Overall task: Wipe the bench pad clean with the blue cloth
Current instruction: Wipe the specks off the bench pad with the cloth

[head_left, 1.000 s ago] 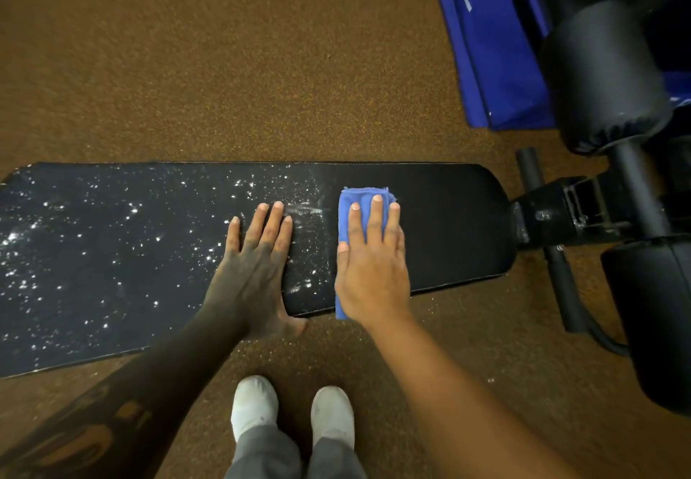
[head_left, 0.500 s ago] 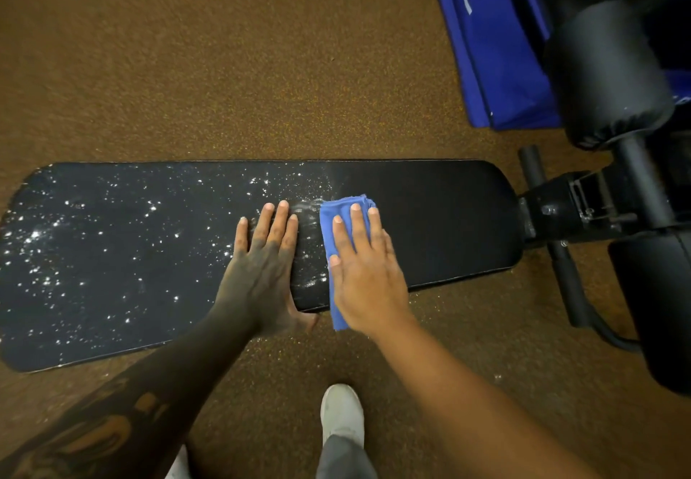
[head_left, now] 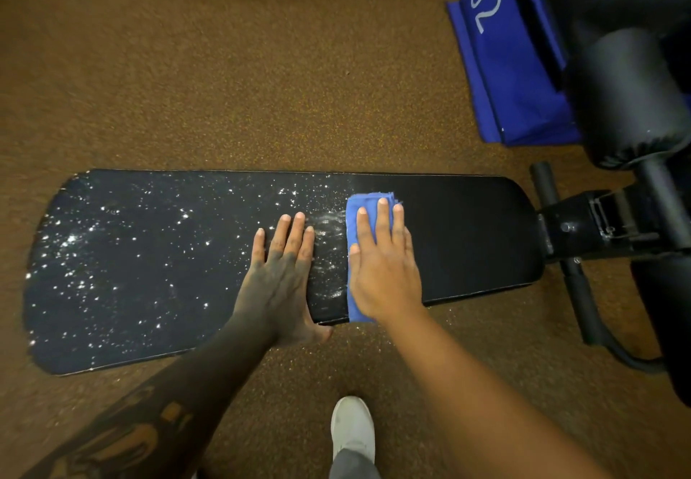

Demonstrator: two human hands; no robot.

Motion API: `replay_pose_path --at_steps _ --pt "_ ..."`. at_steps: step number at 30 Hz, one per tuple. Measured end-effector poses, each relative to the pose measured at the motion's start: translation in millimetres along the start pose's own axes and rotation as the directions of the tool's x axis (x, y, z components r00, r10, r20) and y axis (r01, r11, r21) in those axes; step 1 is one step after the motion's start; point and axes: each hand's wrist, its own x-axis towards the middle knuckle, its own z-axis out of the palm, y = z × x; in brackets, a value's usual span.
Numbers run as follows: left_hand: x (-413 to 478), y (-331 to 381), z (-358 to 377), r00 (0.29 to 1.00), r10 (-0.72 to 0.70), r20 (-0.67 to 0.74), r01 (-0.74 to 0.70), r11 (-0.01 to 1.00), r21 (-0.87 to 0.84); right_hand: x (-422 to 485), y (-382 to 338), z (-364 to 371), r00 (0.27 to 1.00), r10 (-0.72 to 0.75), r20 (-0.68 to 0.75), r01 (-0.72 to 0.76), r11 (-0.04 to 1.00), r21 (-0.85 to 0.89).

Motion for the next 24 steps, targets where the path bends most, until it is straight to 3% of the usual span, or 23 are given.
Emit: replay_pose_path --at_steps 4,10,13,19,21,24 --pt "0.1 -1.8 -0.5 1.0 0.001 0.004 -0.001 1.0 0.007 33.6 -9.4 -3.8 0.997 0.07 -0.034 -0.069 0.997 0.018" --pt "-1.9 -3.2 0.1 1.0 0.005 -0.008 -0.005 1.0 -0.031 -16.4 -14.9 2.6 1.0 -0.02 0.014 0.02 0.999 -0.026" --pt "-3.9 -5.7 -2.2 1.0 0.008 0.006 -0.008 1.0 -0.029 5.7 -10.7 1.6 1.0 -0.007 -0.012 0.007 1.0 -0.006" --pt "-12.2 -21.4 -2.2 1.0 -0.002 0.029 0.002 1.0 -0.017 68.1 -18.2 -7.2 0.949 0.298 -0.103 -0.291 0.954 0.077" --pt "-14.1 -23.6 -2.3 1.0 -0.003 0.019 0.004 1.0 -0.026 58.9 -27.3 -3.5 0.973 0.211 -0.088 -0.208 0.977 0.049" --pt "-14.9 -24.3 -1.8 1.0 0.0 0.024 0.001 0.999 -0.033 47.8 -22.4 -3.0 0.999 -0.041 -0.03 0.04 0.999 -0.013"
